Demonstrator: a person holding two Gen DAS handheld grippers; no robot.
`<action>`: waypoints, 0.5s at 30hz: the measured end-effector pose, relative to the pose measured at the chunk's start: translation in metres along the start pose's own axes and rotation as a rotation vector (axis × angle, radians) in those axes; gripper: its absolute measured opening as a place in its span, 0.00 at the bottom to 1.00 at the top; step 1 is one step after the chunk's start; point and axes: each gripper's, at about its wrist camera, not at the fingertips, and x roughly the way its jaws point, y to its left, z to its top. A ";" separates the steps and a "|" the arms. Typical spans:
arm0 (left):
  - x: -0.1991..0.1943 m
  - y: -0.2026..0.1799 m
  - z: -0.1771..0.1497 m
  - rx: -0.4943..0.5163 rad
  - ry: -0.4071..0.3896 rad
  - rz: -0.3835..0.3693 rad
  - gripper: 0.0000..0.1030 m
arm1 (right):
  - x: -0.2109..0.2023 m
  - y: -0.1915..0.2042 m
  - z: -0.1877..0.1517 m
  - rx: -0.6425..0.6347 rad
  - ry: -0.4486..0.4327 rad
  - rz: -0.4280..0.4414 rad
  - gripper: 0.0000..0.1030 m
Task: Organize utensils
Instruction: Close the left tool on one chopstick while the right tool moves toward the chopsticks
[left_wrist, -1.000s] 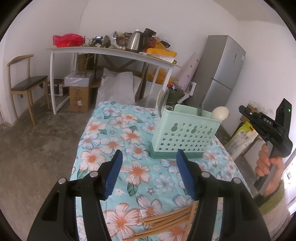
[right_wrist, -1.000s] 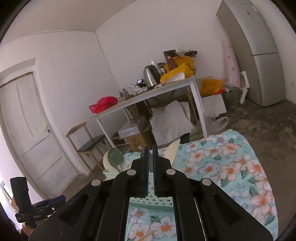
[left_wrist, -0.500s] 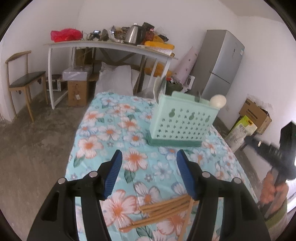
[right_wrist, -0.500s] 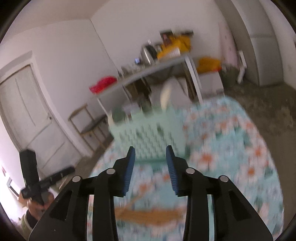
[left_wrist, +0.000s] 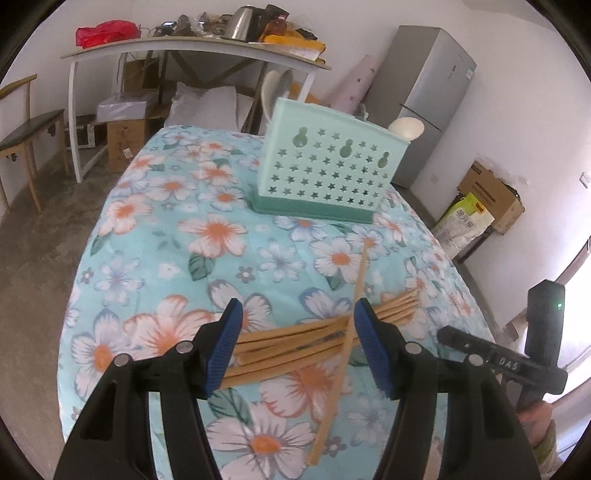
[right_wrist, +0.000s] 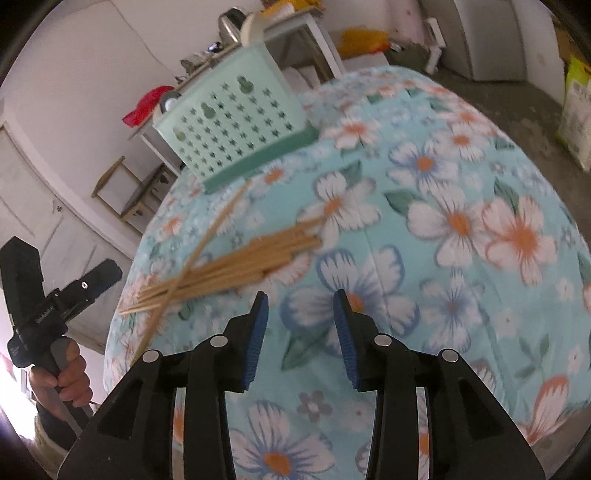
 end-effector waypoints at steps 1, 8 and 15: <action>0.001 -0.001 0.001 0.004 0.002 0.000 0.59 | -0.003 0.000 -0.002 -0.002 -0.001 0.003 0.41; 0.022 -0.015 0.016 0.067 0.072 0.031 0.59 | -0.009 -0.002 0.003 0.010 -0.030 0.034 0.56; 0.066 -0.045 0.043 0.166 0.180 0.036 0.59 | 0.000 -0.014 0.003 0.054 -0.010 0.074 0.57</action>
